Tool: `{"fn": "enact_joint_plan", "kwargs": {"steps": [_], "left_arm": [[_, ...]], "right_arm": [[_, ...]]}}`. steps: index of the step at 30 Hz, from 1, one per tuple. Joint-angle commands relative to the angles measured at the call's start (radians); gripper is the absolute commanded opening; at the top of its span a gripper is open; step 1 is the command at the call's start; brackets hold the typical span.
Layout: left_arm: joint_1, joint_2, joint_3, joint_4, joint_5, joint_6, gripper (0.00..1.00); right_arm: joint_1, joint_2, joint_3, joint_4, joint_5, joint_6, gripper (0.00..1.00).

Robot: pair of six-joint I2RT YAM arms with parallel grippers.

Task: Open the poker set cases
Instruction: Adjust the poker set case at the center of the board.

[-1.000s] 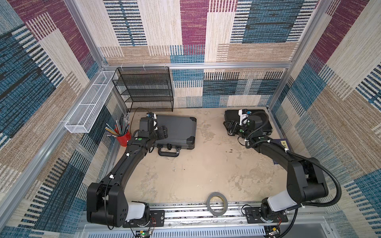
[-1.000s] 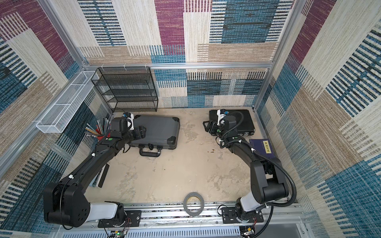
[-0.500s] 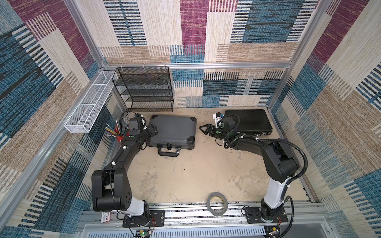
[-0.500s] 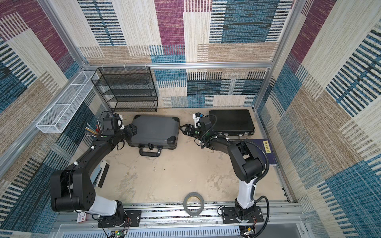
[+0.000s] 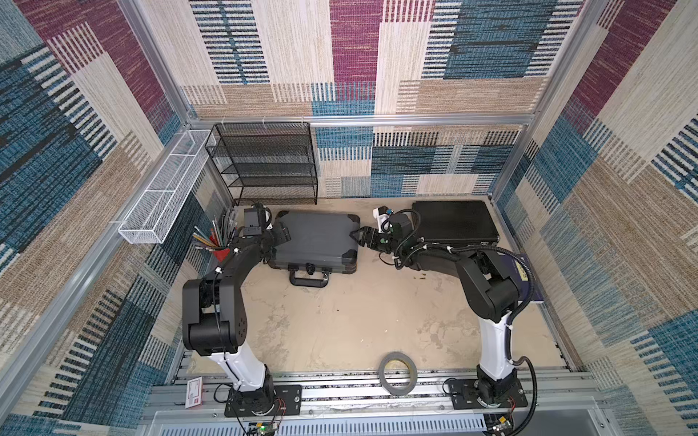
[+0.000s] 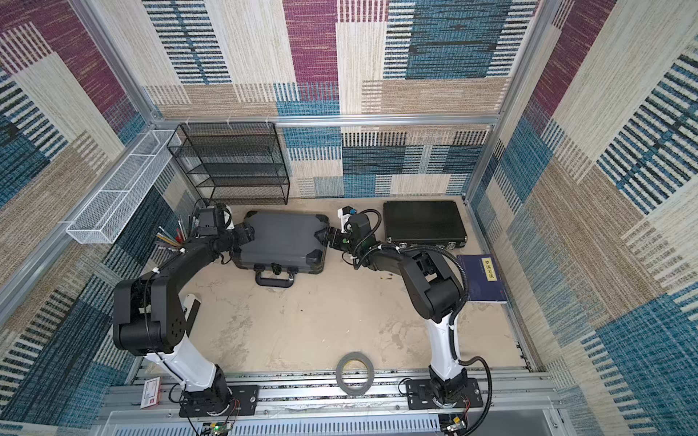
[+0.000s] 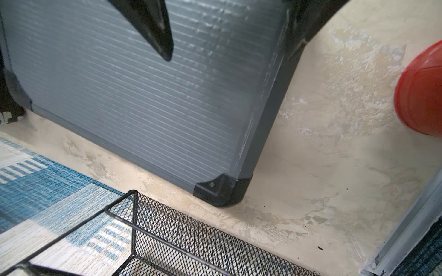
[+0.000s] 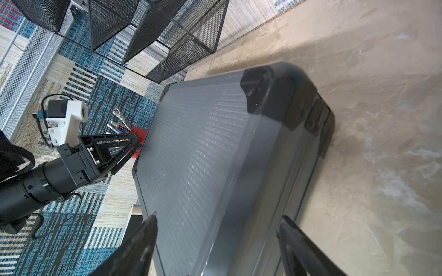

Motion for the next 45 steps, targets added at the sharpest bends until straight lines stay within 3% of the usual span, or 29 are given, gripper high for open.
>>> {"fn": "enact_joint_plan", "kwargs": {"steps": [1, 9, 20, 32, 45], "left_arm": [[0.003, 0.029, 0.016, -0.082, 0.000, 0.030, 0.75], [0.002, 0.068, 0.047, -0.158, -0.040, 0.065, 0.74], [-0.009, 0.063, -0.036, -0.106, 0.110, 0.023, 0.62], [-0.193, 0.021, -0.194, -0.026, 0.163, -0.068, 0.55], [-0.270, -0.092, -0.349, 0.027, 0.205, -0.148, 0.53]], "right_arm": [[0.014, 0.029, 0.035, -0.008, 0.008, -0.001, 0.80], [0.036, 0.075, 0.088, -0.044, 0.026, -0.013, 0.78], [0.046, 0.103, 0.116, -0.115, 0.072, -0.056, 0.73], [0.044, 0.078, 0.079, -0.169, 0.102, -0.127, 0.66], [0.017, 0.024, -0.017, -0.189, 0.108, -0.196, 0.64]]}}
